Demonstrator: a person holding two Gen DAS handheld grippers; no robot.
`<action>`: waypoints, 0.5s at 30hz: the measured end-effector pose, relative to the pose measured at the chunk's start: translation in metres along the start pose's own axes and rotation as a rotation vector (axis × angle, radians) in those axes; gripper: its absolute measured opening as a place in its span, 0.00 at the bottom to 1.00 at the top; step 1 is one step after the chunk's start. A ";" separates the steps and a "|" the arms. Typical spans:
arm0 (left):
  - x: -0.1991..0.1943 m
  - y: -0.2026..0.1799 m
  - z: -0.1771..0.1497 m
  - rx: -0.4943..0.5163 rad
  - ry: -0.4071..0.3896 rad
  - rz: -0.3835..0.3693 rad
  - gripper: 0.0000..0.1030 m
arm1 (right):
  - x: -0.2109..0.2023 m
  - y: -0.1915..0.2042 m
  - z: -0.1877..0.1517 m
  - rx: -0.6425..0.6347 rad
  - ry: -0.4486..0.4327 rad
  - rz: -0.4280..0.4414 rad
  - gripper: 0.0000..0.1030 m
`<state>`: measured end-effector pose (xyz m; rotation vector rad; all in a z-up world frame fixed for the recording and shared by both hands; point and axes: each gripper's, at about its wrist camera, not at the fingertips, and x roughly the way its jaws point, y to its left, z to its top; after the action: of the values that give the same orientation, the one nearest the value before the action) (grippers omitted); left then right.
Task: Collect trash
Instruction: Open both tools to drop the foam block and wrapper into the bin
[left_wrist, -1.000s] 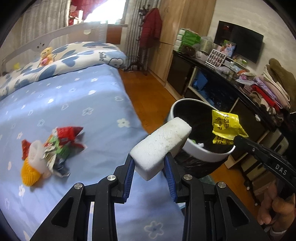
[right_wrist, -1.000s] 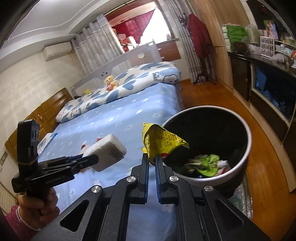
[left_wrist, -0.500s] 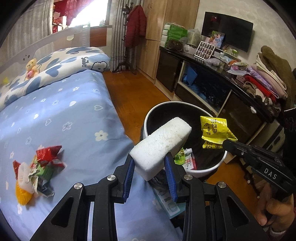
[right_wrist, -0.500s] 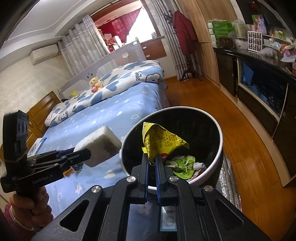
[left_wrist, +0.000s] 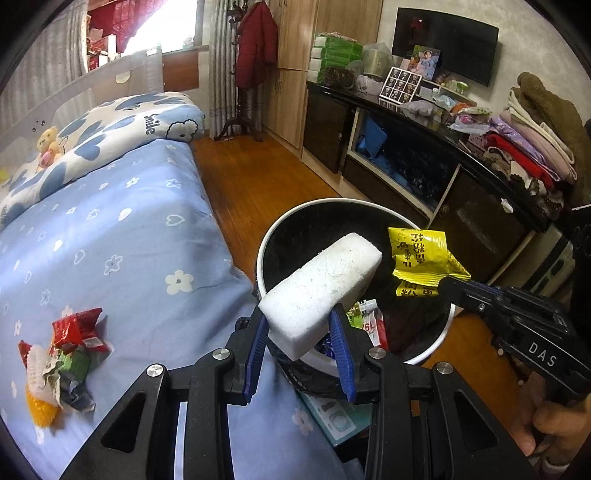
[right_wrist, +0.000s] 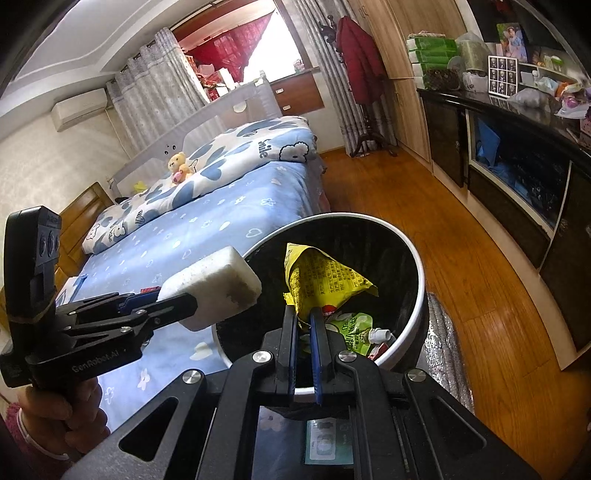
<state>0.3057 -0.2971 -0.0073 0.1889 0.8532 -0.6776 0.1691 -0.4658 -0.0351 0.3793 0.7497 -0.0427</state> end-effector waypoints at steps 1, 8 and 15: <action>0.002 0.000 0.001 -0.001 0.002 0.001 0.32 | 0.001 -0.001 0.000 -0.001 0.001 -0.002 0.06; 0.006 -0.008 0.005 0.008 0.010 -0.009 0.39 | 0.010 -0.005 0.002 0.006 0.025 -0.005 0.11; 0.005 -0.009 0.005 -0.010 0.003 -0.025 0.52 | 0.012 -0.009 0.004 0.021 0.027 -0.006 0.31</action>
<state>0.3053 -0.3080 -0.0068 0.1710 0.8628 -0.6963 0.1788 -0.4748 -0.0435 0.3981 0.7775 -0.0514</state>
